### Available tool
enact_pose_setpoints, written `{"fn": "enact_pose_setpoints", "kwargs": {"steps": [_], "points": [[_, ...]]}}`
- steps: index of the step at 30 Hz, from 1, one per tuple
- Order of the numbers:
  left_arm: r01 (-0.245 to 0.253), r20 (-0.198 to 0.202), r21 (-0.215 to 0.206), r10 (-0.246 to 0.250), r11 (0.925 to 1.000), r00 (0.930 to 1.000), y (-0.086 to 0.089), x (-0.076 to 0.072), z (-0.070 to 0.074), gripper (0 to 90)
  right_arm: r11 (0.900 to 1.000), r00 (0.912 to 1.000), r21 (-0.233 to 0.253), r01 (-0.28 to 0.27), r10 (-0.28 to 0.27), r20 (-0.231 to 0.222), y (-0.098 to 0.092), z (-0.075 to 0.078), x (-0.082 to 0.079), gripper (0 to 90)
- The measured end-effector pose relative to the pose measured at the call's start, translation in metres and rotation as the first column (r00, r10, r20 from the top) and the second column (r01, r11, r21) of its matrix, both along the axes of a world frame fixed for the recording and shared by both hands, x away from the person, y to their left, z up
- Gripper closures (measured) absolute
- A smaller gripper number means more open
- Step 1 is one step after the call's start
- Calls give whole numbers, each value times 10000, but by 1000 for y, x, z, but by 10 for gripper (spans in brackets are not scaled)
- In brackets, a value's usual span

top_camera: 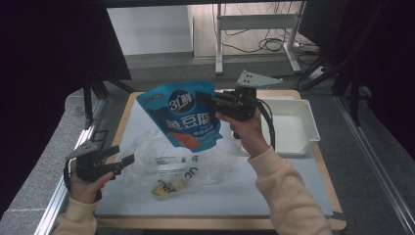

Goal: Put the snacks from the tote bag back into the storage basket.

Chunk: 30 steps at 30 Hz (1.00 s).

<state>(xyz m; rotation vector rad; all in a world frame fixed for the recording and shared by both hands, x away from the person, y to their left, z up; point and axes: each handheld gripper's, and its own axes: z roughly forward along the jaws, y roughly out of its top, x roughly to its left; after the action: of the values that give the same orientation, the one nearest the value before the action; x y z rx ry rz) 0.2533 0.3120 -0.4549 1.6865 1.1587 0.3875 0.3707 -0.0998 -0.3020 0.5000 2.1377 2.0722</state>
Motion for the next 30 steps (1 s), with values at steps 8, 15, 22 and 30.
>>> {"fn": "enact_pose_setpoints", "kwargs": {"steps": [8,15,22,30], "points": [[-108,105,3,108,9999,9999,0,-2,1,201,9974,9973,103,708,-709,177,-25,6,9,891],[-102,72,16,102,9999,9999,-1,-1,1,201,9934,9930,120,1143,-1147,300,-44,13,14,891],[-65,34,-98,66,9999,10000,0,0,0,201,9888,9884,191,1478,-1483,323,-57,17,18,890],[-43,-1,-148,43,9999,10000,0,1,-1,201,9829,9824,182,1835,-1840,333,-71,20,23,890]]}}
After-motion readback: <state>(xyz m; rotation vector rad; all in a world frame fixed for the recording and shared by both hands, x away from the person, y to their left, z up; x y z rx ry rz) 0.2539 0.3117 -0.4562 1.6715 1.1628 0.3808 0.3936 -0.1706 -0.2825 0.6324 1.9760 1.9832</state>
